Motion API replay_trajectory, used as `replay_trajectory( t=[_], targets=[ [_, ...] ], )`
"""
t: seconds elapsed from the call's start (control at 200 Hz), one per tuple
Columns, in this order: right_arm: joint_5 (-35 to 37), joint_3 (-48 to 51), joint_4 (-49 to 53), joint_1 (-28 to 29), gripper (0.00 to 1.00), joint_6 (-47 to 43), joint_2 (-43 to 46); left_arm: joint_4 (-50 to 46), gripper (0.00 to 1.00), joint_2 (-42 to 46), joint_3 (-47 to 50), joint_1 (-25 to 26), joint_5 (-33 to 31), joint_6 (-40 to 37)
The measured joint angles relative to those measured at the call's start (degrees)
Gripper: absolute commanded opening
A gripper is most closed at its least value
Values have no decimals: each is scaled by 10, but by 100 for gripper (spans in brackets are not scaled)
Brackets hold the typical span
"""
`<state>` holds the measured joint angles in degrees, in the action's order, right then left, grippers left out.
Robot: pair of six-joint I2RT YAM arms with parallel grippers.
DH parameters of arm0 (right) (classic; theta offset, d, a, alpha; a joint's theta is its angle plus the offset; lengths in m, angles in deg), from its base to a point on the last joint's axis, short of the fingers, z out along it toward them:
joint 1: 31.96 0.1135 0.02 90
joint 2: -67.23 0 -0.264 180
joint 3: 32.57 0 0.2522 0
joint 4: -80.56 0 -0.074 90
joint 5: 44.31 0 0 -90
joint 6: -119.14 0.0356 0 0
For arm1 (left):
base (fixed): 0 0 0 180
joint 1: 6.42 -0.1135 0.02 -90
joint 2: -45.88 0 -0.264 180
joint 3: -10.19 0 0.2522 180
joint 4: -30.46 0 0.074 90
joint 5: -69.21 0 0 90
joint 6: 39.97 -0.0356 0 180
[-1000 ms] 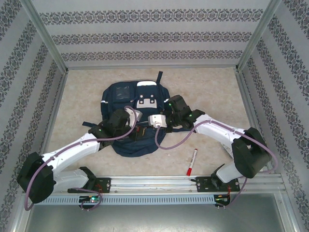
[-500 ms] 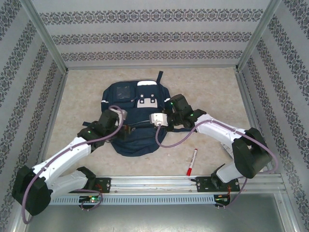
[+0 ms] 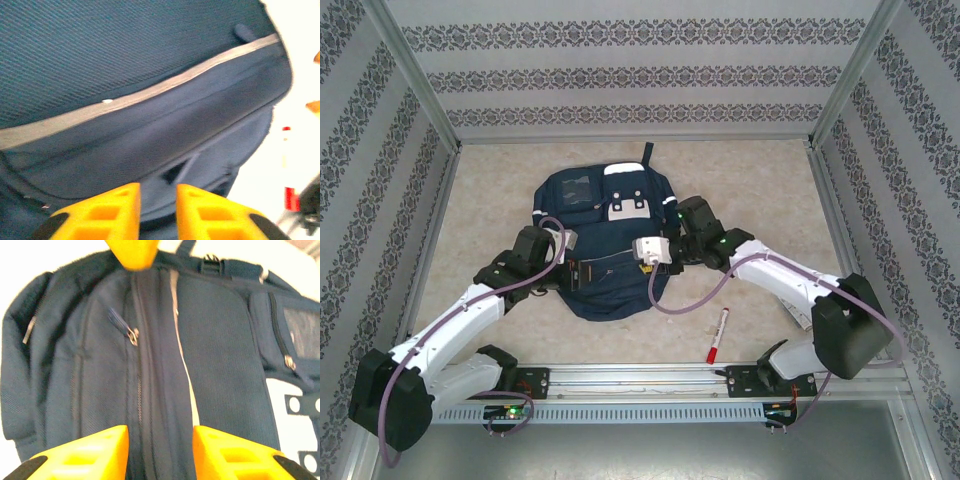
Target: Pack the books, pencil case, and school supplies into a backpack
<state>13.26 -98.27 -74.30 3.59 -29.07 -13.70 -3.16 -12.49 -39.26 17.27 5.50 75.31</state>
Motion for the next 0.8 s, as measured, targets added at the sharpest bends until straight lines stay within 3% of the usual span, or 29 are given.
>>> replay_trajectory(
  t=[0.18, 0.345, 0.42, 0.68, 0.799],
  targets=[
    [3, -11, 12, 23, 45, -15, -10, 19, 35, 5, 2, 11, 30, 3],
    [24, -55, 49, 44, 45, -45, -64, 21, 53, 1, 3, 30, 41, 2],
    [42, -77, 72, 56, 44, -53, -94, 24, 55, 1, 8, 40, 44, 0],
    [122, -112, 87, 79, 24, -34, -155, 43, 55, -36, 33, 41, 44, 0],
    [143, -112, 85, 86, 1, -18, -157, 56, 55, -47, 33, 41, 38, 0]
  ],
)
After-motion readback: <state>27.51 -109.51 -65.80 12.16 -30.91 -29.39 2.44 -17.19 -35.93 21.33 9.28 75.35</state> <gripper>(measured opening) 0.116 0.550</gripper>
